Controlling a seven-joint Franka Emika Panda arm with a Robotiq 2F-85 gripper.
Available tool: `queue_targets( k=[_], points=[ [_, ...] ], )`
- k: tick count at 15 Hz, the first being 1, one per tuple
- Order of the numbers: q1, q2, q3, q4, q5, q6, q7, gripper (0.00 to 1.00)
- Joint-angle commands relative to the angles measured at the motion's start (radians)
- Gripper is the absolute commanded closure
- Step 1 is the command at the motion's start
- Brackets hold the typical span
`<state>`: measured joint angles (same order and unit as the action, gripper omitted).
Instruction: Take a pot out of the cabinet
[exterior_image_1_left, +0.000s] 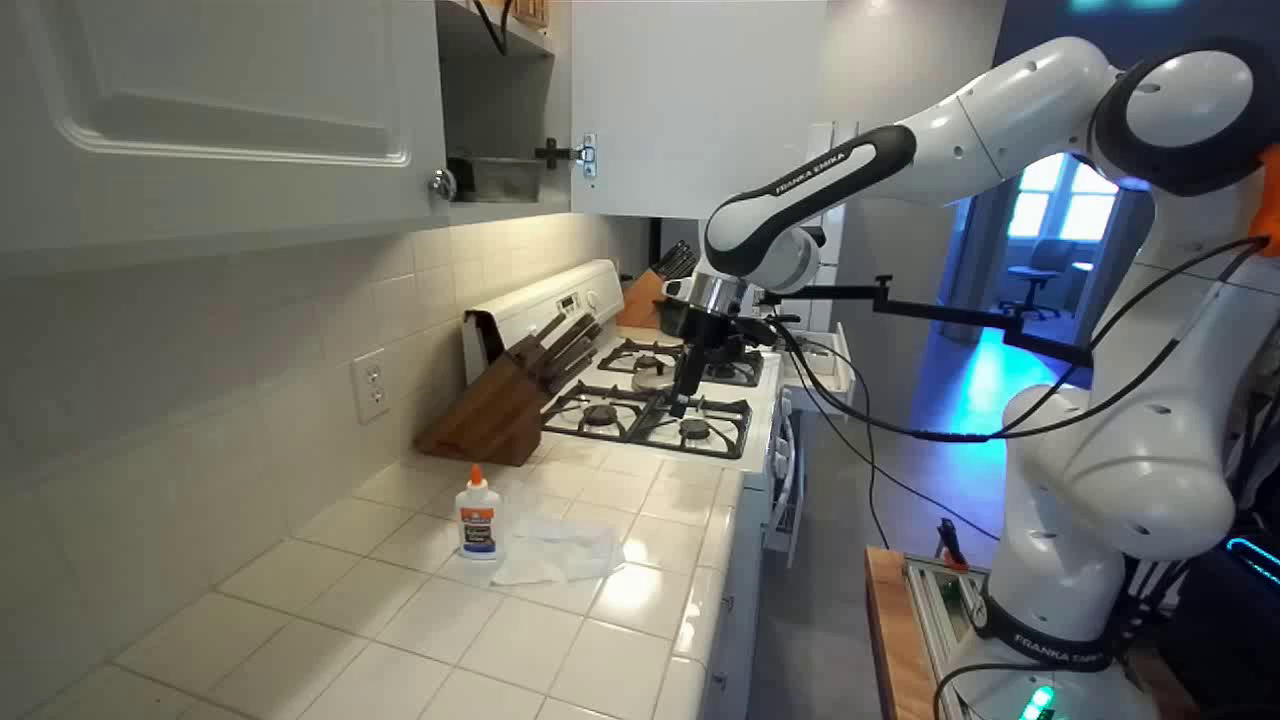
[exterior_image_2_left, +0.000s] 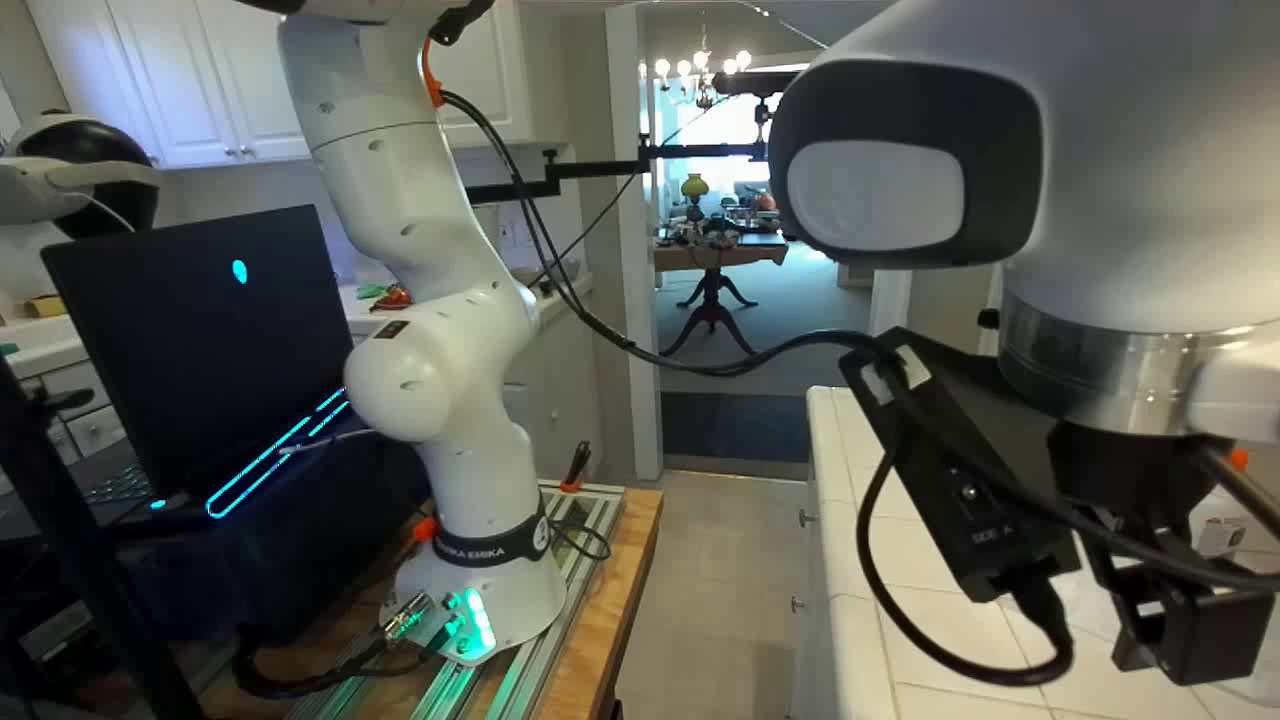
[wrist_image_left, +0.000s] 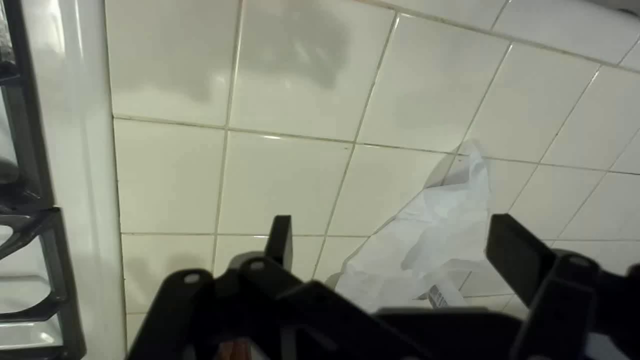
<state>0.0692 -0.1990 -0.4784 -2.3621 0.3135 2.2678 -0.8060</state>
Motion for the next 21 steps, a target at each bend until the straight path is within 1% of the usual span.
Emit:
queue_targets(
  k=[1,18,21],
  points=[
    [-0.072,0.007,0.071,0.002,0.019,-0.006,-0.012,0.0],
    [-0.072,0.007,0.071,0.002,0.019,-0.006,-0.012,0.0],
    [-0.094,-0.017,0.117,0.001,-0.013,-0.01,-0.081,0.0]
  ],
)
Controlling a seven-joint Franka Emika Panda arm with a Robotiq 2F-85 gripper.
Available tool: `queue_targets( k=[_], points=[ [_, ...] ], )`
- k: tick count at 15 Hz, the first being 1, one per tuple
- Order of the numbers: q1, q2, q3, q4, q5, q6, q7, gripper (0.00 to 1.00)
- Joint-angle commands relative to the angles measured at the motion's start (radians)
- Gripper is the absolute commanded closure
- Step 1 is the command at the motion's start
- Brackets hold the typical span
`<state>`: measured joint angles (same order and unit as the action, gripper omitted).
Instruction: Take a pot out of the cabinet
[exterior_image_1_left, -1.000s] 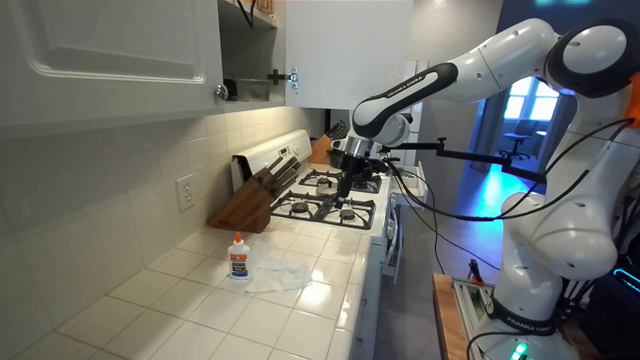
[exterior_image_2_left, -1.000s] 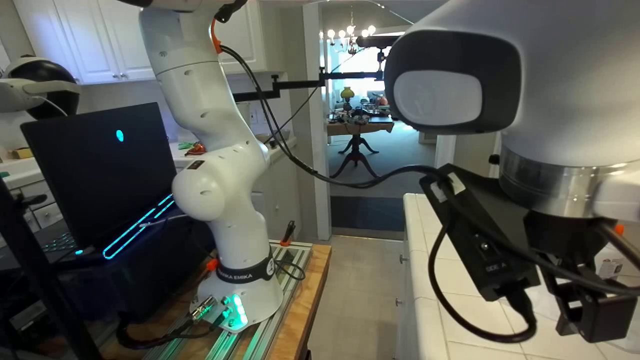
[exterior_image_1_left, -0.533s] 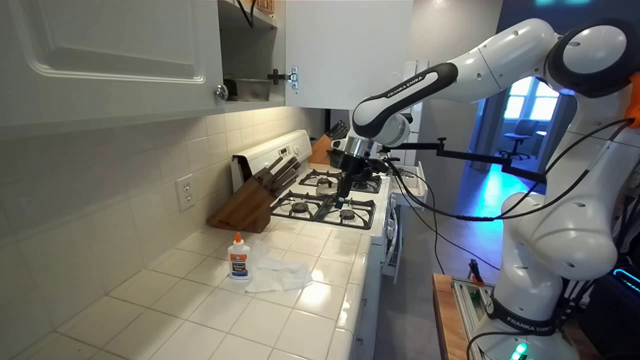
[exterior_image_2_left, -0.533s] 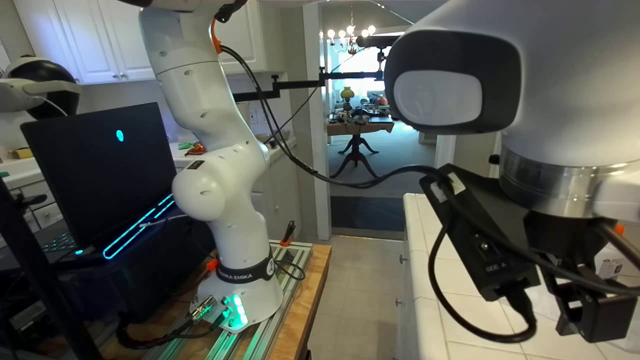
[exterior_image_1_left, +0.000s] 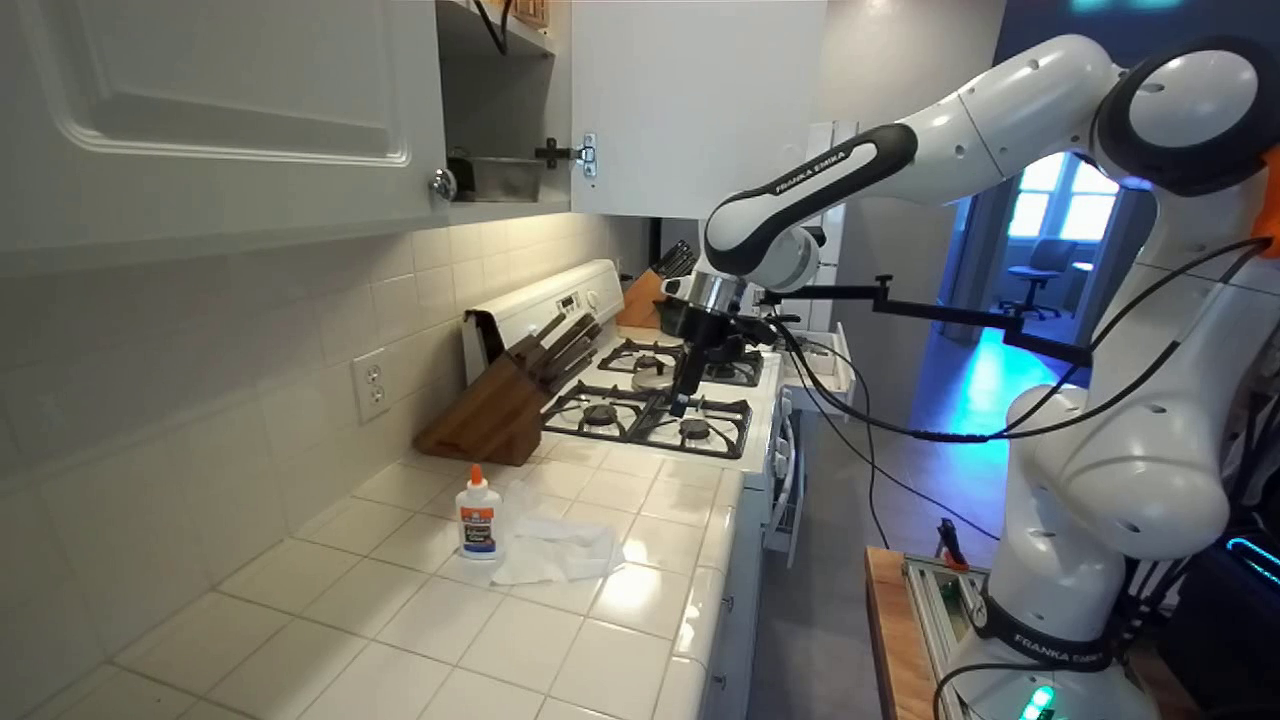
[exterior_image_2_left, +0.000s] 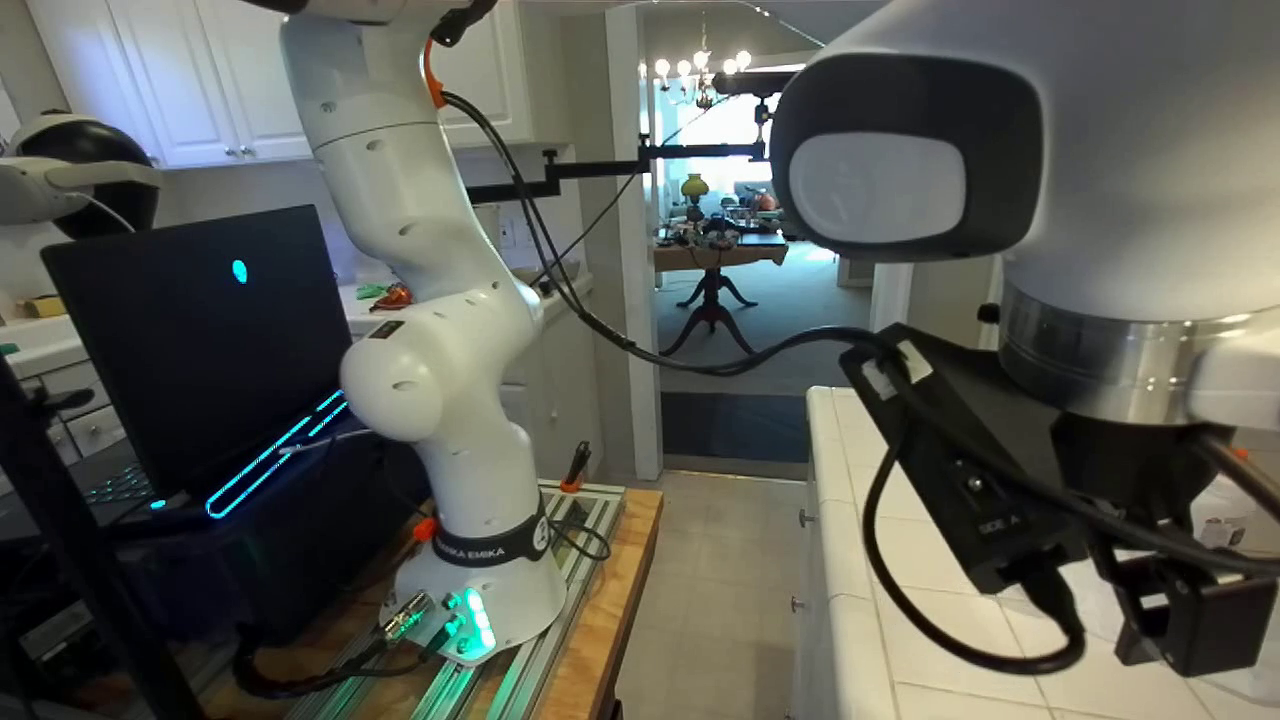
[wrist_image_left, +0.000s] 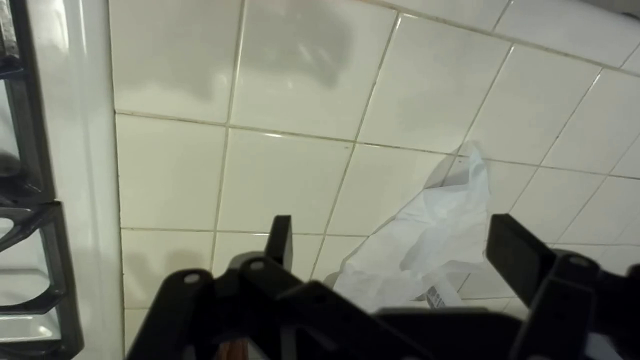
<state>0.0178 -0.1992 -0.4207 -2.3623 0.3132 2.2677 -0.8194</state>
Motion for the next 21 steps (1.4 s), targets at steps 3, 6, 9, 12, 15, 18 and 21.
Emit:
queue_targets(
  k=[3,6,9,12,15,18,21],
  points=[
    [-0.054,-0.038,0.114,-0.01,-0.047,0.013,-0.127,0.0],
    [-0.049,-0.061,0.151,-0.014,-0.034,0.077,-0.171,0.0],
    [-0.042,-0.092,0.173,-0.011,-0.03,0.15,-0.2,0.0],
    [-0.035,-0.131,0.186,0.004,-0.052,0.193,-0.227,0.0],
    [-0.038,-0.177,0.2,0.02,-0.083,0.186,-0.206,0.0],
    [-0.036,-0.21,0.206,0.054,-0.104,0.181,-0.183,0.0],
    [-0.03,-0.23,0.206,0.11,-0.116,0.16,-0.166,0.0]
  ],
)
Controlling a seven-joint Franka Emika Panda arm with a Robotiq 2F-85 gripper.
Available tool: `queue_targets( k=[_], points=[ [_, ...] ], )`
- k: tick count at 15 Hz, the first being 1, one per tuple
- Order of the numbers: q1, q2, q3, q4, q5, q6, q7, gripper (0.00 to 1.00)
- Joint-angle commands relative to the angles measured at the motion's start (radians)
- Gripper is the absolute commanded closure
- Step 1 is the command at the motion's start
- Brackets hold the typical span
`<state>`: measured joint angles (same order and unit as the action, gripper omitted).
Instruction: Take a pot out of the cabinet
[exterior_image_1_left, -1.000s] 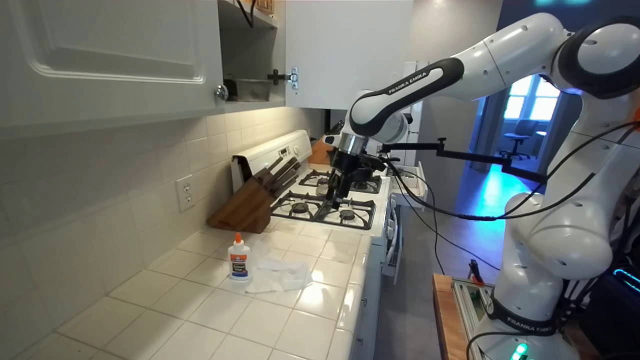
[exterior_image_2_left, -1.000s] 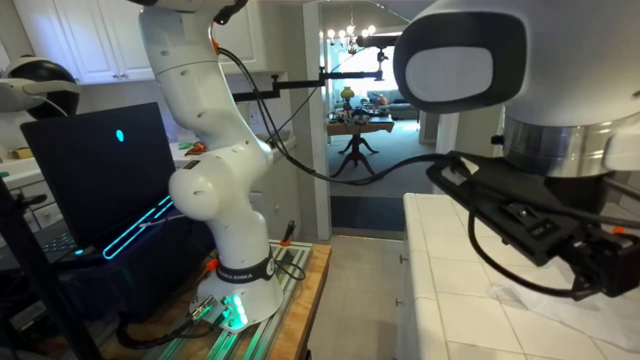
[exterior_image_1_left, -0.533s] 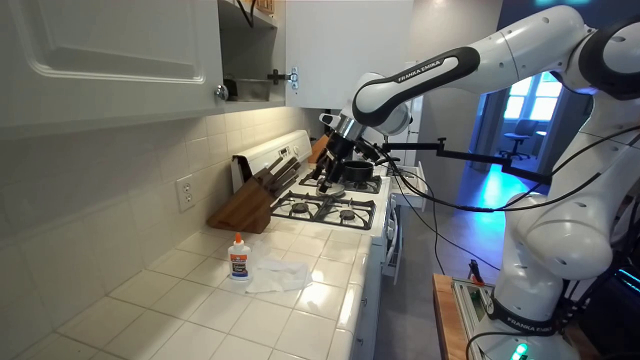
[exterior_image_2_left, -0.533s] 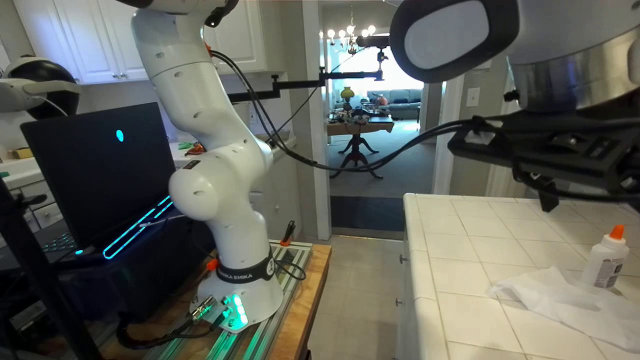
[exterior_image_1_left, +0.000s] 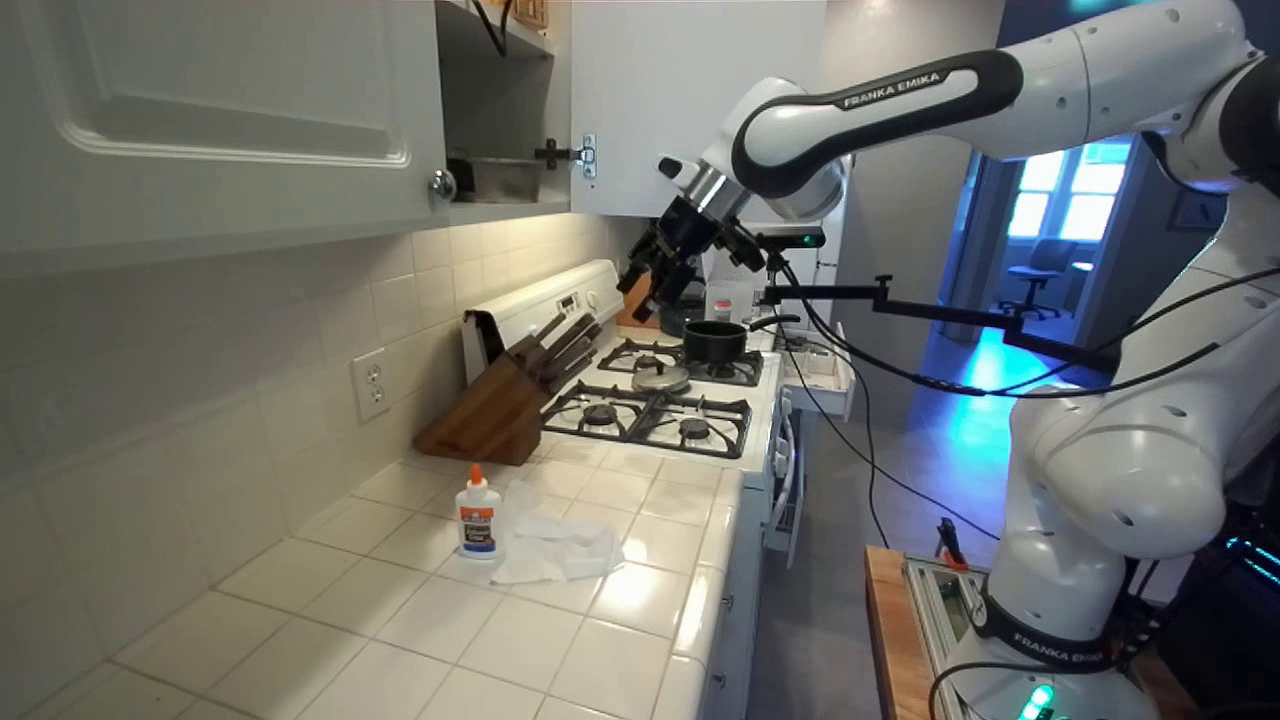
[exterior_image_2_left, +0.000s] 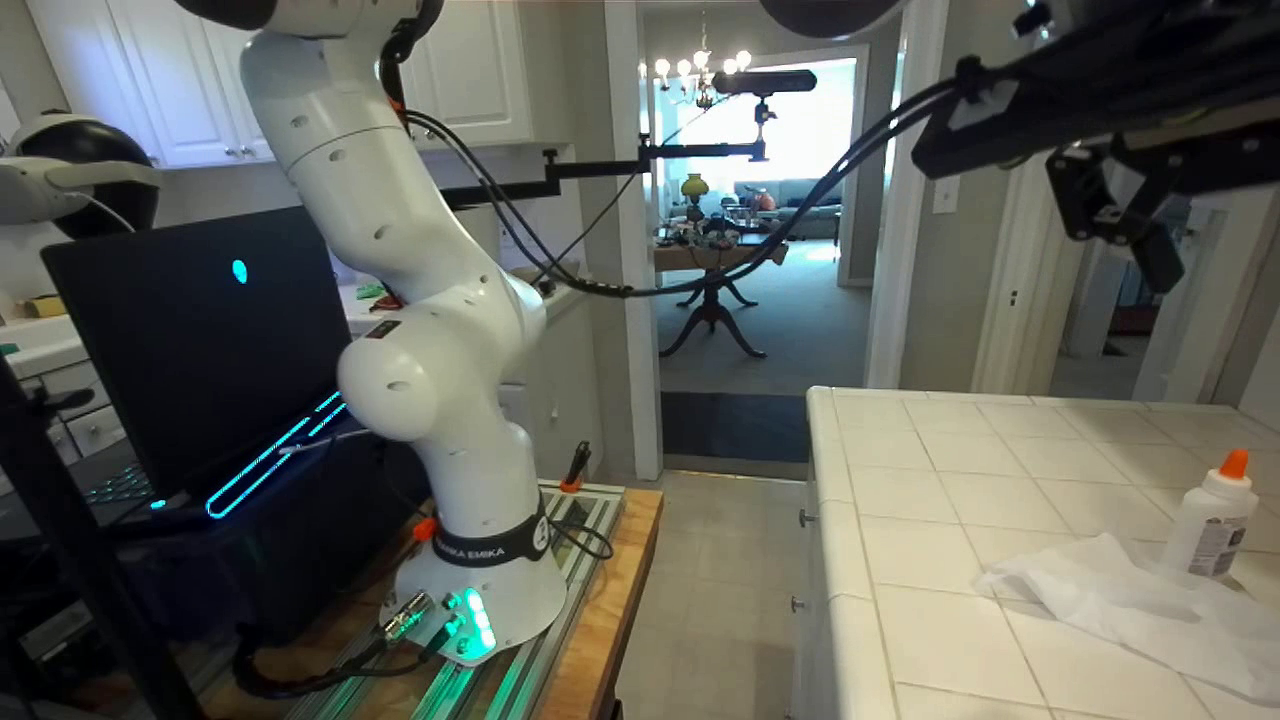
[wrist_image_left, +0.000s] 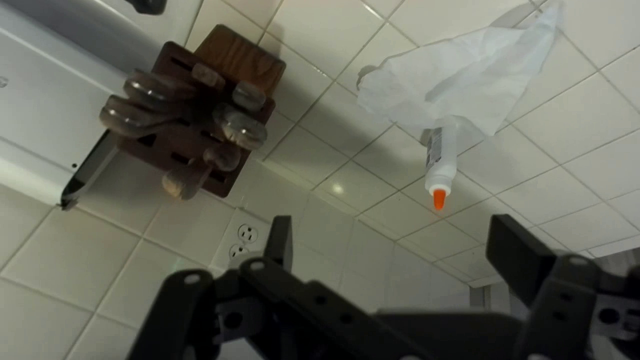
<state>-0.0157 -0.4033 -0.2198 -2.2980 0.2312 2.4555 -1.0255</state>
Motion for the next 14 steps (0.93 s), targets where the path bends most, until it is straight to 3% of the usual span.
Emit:
queue_targets(
  k=[1,7,8,14],
  points=[
    [0.003,-0.028,0.008,0.067,-0.035,-0.039,0.058,0.0],
    [-0.005,0.0,0.028,0.226,-0.1,-0.214,0.168,0.0],
    [0.015,-0.022,0.006,0.169,-0.069,-0.155,0.122,0.0],
    [0.013,-0.015,0.011,0.201,-0.079,-0.19,0.143,0.0]
  ],
)
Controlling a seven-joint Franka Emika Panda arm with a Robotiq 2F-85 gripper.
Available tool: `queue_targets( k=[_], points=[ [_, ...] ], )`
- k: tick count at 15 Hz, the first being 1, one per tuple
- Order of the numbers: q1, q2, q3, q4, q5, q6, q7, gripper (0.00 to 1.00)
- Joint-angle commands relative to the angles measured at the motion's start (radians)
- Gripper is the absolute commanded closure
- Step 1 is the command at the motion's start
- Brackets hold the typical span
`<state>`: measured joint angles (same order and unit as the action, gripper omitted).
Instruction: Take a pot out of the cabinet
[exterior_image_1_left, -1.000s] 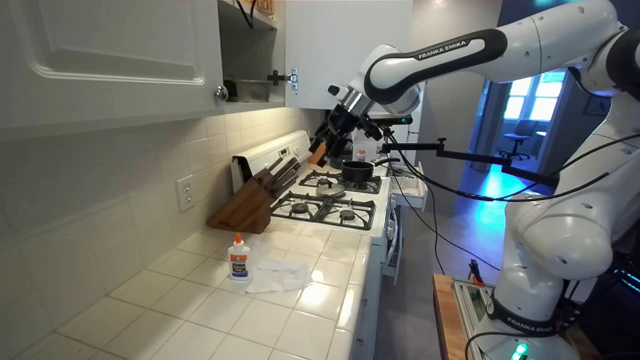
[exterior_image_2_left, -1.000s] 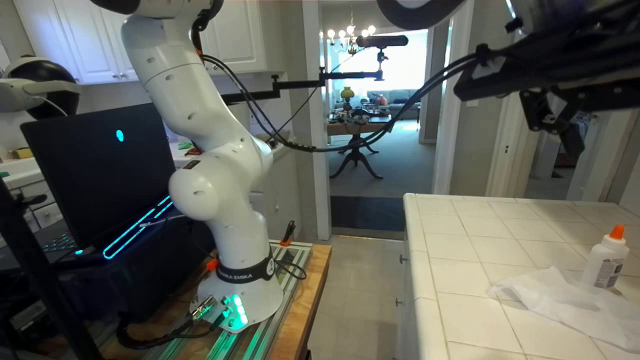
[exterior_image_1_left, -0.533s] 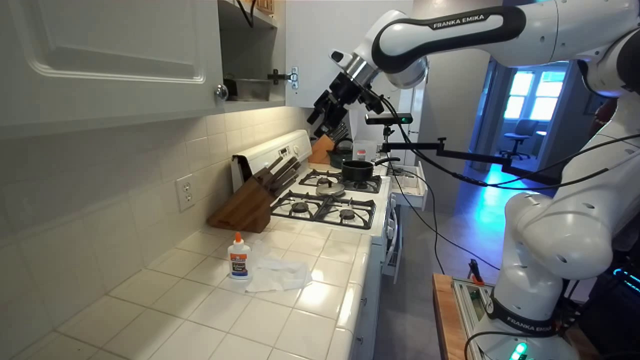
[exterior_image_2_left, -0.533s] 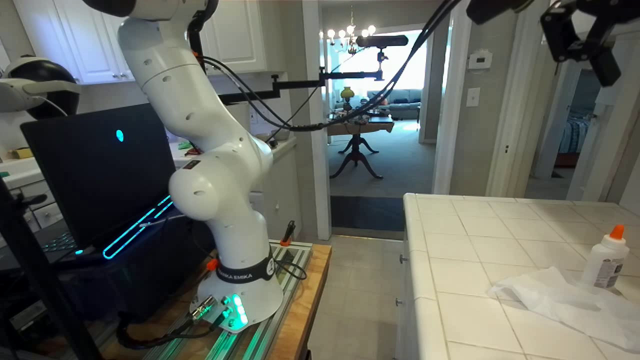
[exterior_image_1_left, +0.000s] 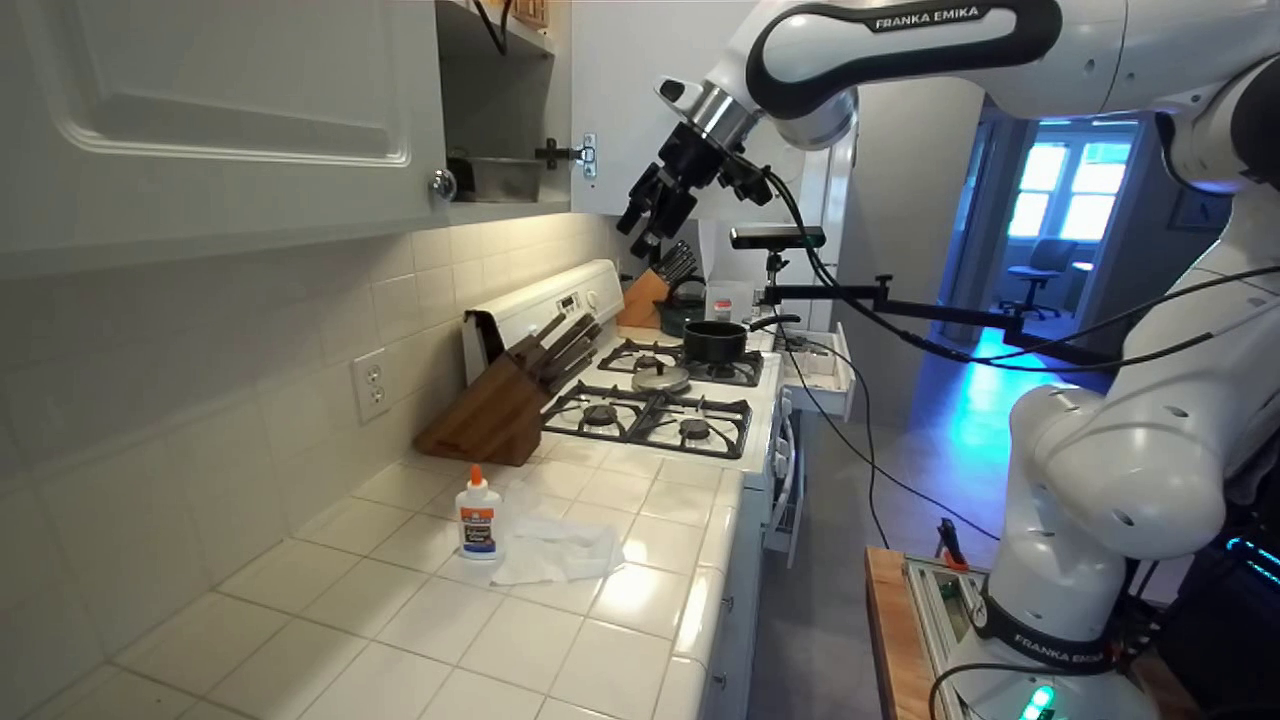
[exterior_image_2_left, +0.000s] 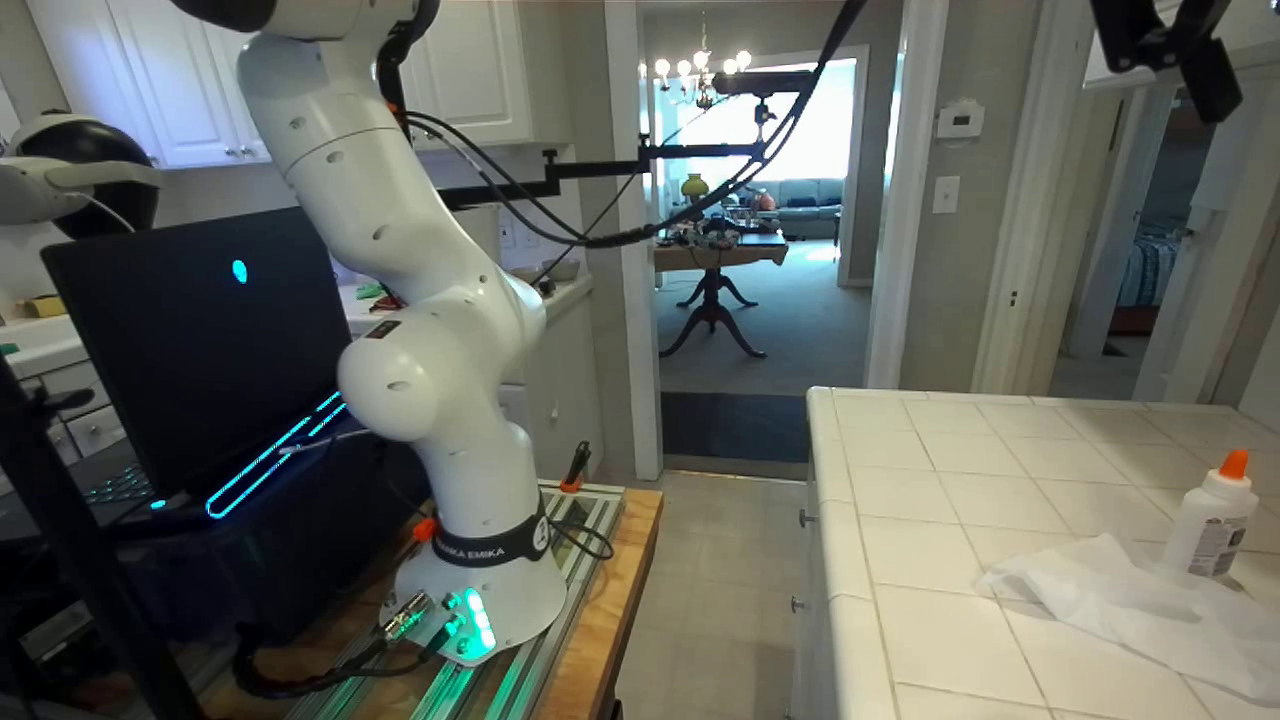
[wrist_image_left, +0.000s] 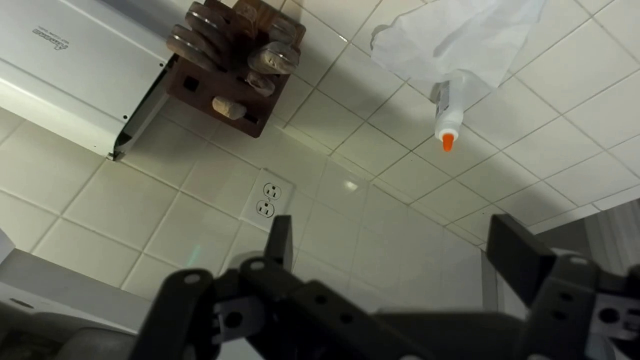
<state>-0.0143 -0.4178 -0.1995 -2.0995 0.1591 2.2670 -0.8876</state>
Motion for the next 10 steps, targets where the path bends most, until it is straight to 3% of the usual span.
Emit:
queue_targets(
  k=[1,5,10],
  points=[
    [0.01,-0.004,-0.005,0.006,-0.021,-0.001,-0.002,0.0],
    [0.006,0.013,0.003,0.084,-0.081,0.004,-0.024,0.0],
    [0.018,0.067,-0.008,0.222,-0.118,-0.072,-0.08,0.0]
  ],
)
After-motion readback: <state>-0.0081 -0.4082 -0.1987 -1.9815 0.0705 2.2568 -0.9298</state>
